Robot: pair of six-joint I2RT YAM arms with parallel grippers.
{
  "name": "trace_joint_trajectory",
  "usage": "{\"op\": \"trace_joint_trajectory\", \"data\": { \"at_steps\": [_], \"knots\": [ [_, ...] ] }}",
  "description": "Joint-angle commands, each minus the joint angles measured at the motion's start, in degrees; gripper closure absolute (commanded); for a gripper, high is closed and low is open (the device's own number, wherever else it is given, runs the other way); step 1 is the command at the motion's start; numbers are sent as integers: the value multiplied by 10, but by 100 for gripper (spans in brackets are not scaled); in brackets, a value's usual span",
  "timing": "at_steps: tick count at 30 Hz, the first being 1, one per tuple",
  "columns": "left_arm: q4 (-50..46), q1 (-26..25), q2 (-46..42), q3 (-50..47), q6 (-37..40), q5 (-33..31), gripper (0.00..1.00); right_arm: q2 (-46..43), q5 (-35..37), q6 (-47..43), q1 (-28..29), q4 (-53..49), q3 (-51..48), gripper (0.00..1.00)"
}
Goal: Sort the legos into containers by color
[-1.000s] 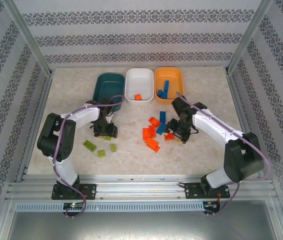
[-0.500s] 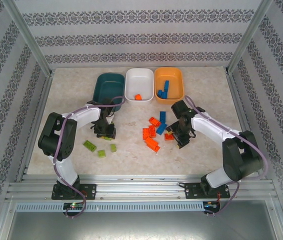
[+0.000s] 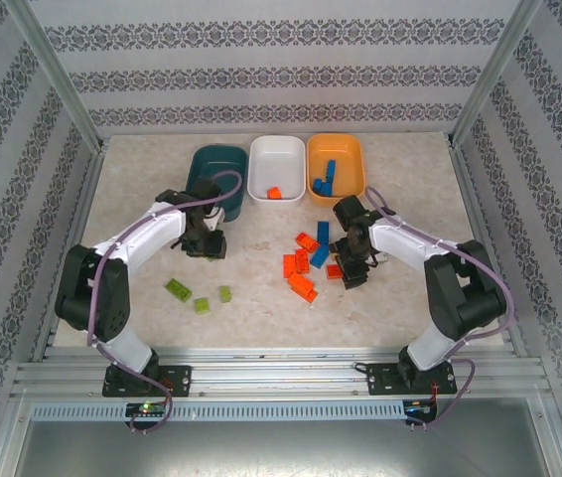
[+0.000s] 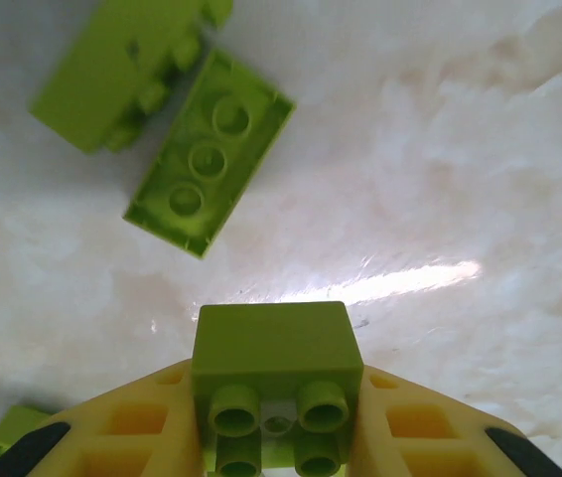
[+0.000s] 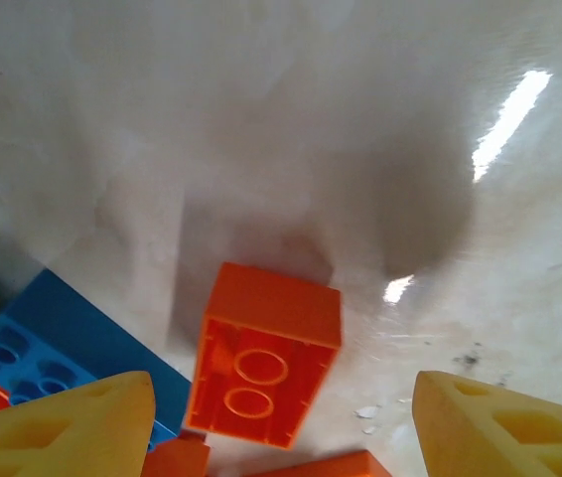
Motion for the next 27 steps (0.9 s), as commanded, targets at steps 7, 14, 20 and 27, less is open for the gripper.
{"op": "trace_joint_trajectory", "data": {
  "at_steps": [7,14,20,27],
  "knots": [
    [-57,26,-15,89,7,-29,70,52,-19,20,-7,42,9,33],
    [-40,63,41,156,-3,-21,70,50,-29,14,-4,47,-10,47],
    [-23,80,100,231,-16,-18,70,3,-23,-1,-8,37,-51,58],
    [-31,87,222,345,-16,-36,69,-60,-18,-25,-6,20,-99,59]
  ]
}}
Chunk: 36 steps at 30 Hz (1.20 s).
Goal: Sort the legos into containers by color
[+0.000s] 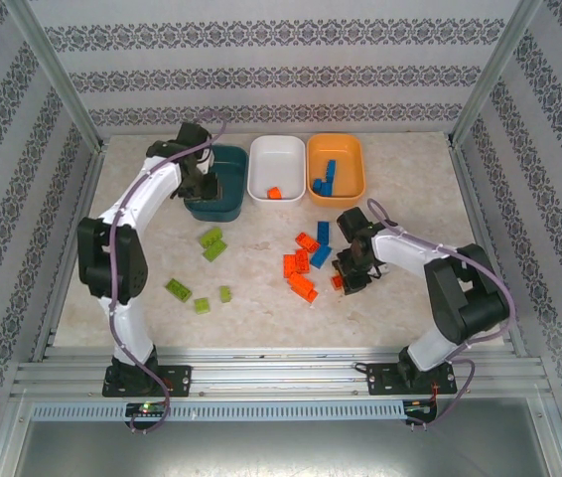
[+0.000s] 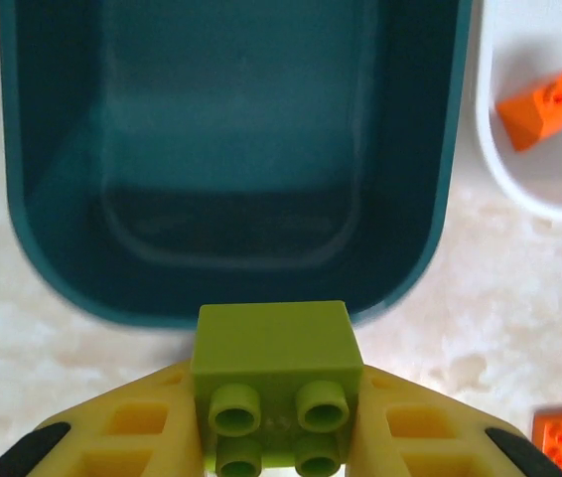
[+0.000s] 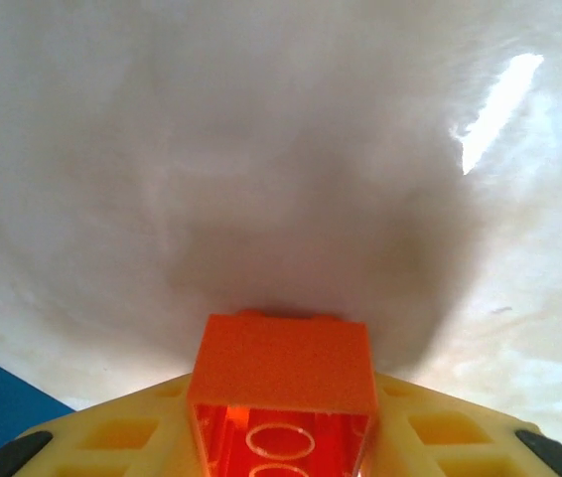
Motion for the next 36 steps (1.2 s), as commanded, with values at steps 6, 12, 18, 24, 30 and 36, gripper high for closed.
{"op": "trace_joint_trajectory", "data": {
  "at_steps": [6,12,18,24,30,36],
  "knots": [
    [-37,14,146,148,-7,-32,69,-73,-2,-41,4,-31,-53,60],
    [-61,20,213,213,-10,-30,68,-94,-12,-61,8,-18,-78,61],
    [-63,22,223,214,-19,-28,48,-94,-14,-73,4,-9,-82,61],
    [-58,22,195,213,-29,-12,29,-73,-18,-93,2,-2,-66,61],
    [-45,23,113,168,-34,12,17,-68,-10,-134,2,11,-43,62],
    [11,22,-41,28,-49,69,10,-82,-7,-200,-4,30,-17,66]
  ]
}}
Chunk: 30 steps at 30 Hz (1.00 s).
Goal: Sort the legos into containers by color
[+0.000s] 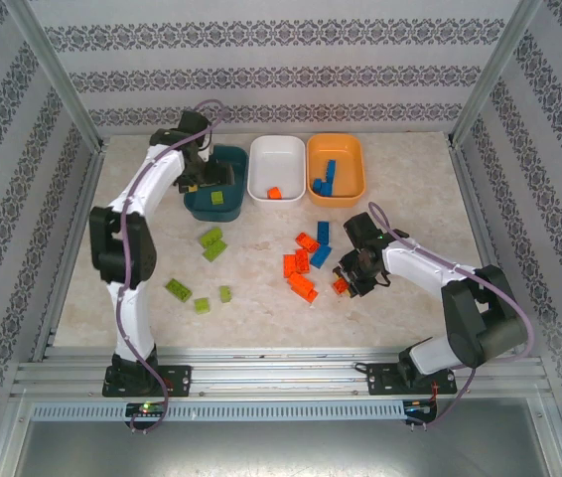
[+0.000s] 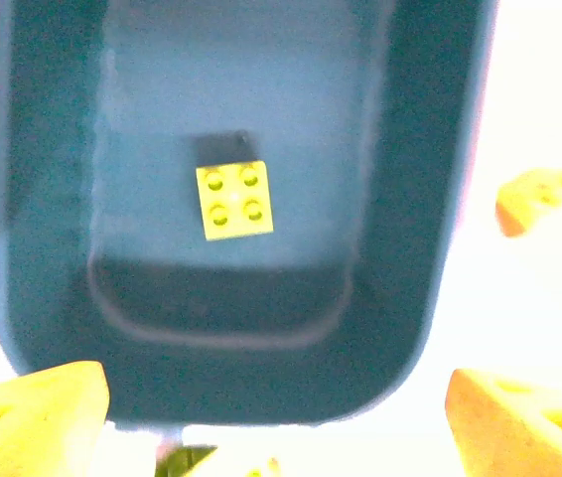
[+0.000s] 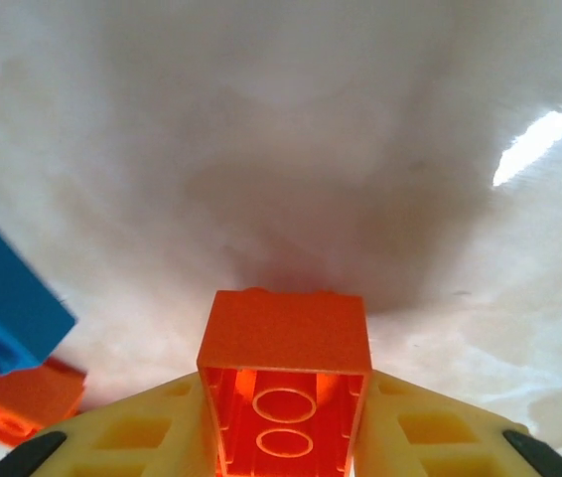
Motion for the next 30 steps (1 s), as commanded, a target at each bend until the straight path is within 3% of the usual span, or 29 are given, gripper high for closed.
{"op": "trace_joint_trajectory", "data": {
  "at_steps": [1,7,14,30],
  "knots": [
    [44,6,-104,-82,-23,55,9,-9,9,-56,-8,8,30,66],
    [133,7,-250,-299,-60,150,5,-12,7,-98,-20,4,83,67],
    [309,7,-318,-496,-212,305,3,-16,2,-108,-19,61,151,67],
    [250,7,-314,-479,-173,289,0,213,-98,-157,3,51,462,66]
  ]
}}
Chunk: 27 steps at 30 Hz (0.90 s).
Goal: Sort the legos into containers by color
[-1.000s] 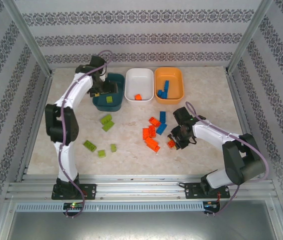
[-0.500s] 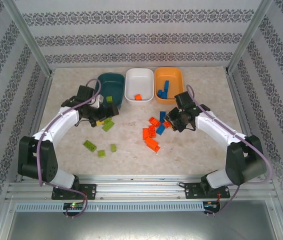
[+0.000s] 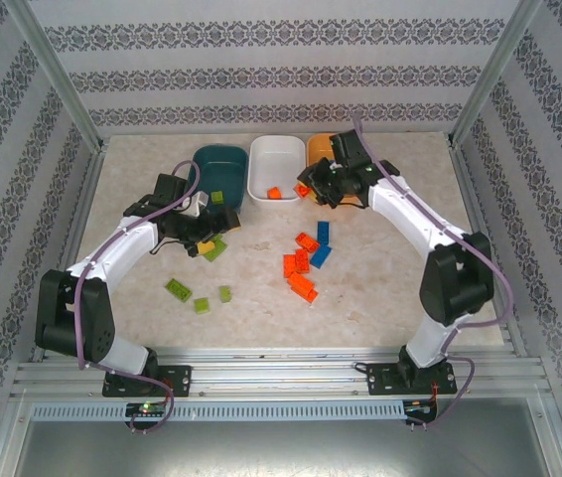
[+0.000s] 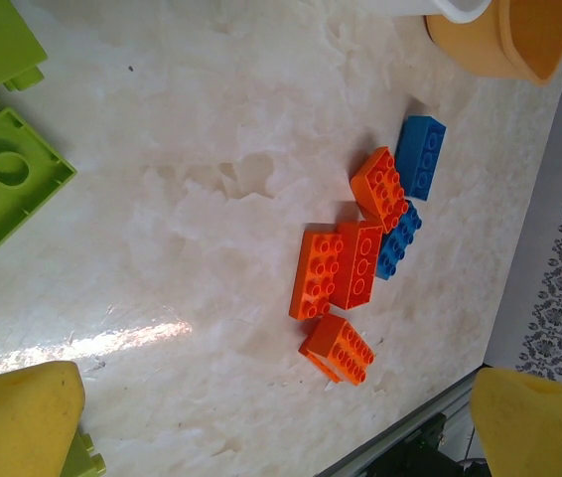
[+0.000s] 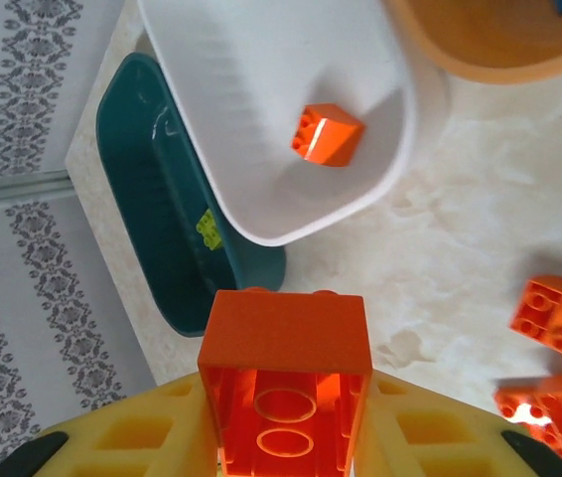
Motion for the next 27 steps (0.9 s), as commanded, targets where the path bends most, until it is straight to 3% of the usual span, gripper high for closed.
{"op": "trace_joint_trajectory", "data": {
  "at_steps": [1,15,27],
  "knots": [
    [-5,7,-12,16,7,4,0,56,-36,-20,10,-15,69,66],
    [-27,16,-38,9,20,-7,0,263,-77,-25,26,-67,296,65],
    [-34,22,-31,11,27,-2,0,363,-78,-22,25,-112,416,62]
  ]
}}
